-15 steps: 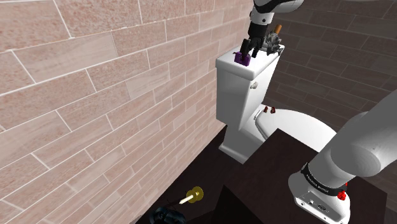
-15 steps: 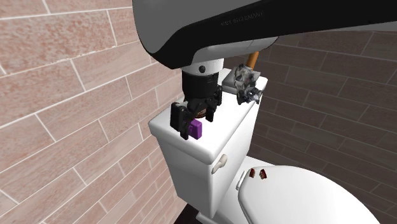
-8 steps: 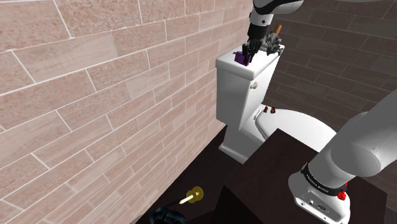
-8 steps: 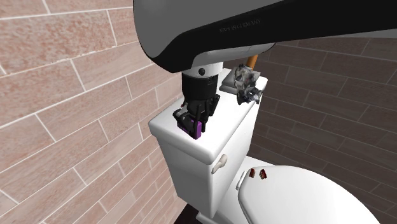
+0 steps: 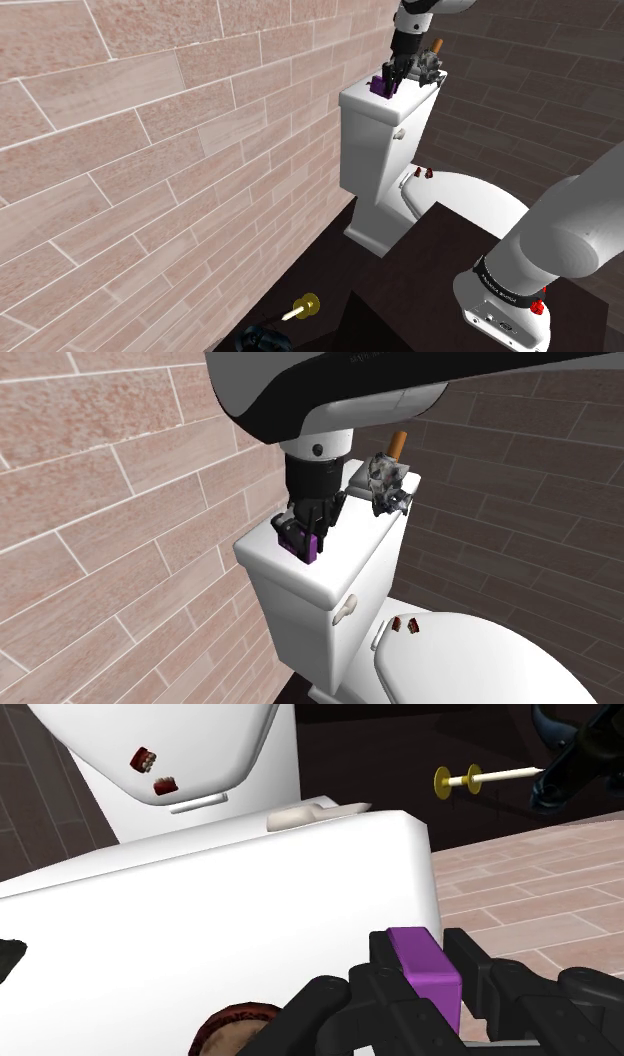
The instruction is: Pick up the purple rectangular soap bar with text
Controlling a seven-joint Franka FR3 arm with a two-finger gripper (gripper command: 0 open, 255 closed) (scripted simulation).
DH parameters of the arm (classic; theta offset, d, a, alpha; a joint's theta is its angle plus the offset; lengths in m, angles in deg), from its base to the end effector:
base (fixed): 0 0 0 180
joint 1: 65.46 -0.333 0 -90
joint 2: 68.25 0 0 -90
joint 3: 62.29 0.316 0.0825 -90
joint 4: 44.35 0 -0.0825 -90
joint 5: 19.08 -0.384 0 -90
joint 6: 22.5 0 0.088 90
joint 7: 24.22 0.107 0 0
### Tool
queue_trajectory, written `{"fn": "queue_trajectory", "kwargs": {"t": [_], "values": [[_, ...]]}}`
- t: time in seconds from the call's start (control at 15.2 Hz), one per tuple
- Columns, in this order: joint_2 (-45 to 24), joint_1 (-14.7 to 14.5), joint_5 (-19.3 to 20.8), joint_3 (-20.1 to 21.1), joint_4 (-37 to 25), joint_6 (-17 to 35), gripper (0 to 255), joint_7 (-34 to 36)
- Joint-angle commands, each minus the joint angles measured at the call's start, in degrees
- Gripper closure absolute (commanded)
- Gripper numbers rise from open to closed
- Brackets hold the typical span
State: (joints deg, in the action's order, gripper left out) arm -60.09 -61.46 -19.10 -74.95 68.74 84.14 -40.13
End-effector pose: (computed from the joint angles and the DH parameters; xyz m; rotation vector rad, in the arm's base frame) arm 0.4976 -0.1542 0.5321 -3.1183 0.0178 -0.0533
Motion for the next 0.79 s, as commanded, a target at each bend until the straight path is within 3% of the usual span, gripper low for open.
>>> {"fn": "queue_trajectory", "kwargs": {"t": [0.0, 0.73], "values": [[-0.07, 0.02, -0.02, -0.03, -1.52, -1.46, 255, -0.06], [-0.46, -0.05, -0.11, 0.03, -9.77, -9.33, 255, 0.06]]}}
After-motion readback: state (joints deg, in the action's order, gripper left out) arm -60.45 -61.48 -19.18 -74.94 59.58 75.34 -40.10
